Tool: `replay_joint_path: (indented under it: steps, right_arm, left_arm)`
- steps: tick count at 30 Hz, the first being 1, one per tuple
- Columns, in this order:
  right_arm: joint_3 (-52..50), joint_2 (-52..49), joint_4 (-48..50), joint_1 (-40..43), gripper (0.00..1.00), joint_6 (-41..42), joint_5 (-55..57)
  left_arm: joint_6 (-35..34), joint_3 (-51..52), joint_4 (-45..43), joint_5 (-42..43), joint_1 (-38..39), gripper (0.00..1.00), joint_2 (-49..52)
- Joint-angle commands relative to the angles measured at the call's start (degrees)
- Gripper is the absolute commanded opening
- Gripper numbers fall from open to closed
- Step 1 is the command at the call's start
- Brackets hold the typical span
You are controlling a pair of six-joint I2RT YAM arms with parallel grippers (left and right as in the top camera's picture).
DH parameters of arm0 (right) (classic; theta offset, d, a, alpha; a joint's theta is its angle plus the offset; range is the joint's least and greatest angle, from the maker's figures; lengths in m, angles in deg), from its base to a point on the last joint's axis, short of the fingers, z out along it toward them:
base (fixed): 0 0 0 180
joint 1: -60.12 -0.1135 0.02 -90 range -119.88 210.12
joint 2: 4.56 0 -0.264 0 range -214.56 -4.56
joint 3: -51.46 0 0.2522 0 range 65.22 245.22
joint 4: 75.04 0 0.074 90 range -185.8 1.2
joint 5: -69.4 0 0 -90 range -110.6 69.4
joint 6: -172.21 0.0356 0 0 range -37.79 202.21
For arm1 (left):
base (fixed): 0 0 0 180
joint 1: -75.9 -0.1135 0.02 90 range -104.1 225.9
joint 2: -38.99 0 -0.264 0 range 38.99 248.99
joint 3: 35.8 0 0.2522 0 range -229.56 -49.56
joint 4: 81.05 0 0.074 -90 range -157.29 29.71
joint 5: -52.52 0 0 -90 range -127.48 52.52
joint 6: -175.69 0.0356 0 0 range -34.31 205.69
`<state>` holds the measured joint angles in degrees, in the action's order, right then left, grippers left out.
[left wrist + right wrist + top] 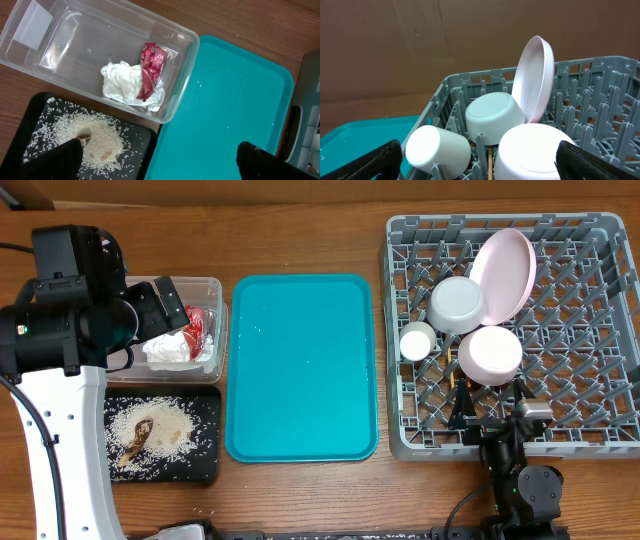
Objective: Sort waste into correct bins and load items into the dishwasher
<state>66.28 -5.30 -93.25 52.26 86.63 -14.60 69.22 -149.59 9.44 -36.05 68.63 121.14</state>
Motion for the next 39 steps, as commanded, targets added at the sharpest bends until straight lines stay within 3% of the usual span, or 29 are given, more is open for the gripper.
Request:
replay_joint_path:
  steps: [1,32,39]
  right_arm:
    - [-0.61,0.57,0.26,0.22,1.00,-0.35,0.33]
    - [-0.61,0.57,0.26,0.22,1.00,-0.35,0.33]
    - [-0.61,0.57,0.24,0.22,1.00,-0.35,0.33]
  left_arm:
    - [0.17,-0.57,-0.24,-0.39,-0.22,1.00,0.26]
    - [0.17,-0.35,-0.24,-0.39,-0.20,1.00,0.09]
    - [0.17,-0.35,-0.24,-0.39,-0.11,1.00,-5.40]
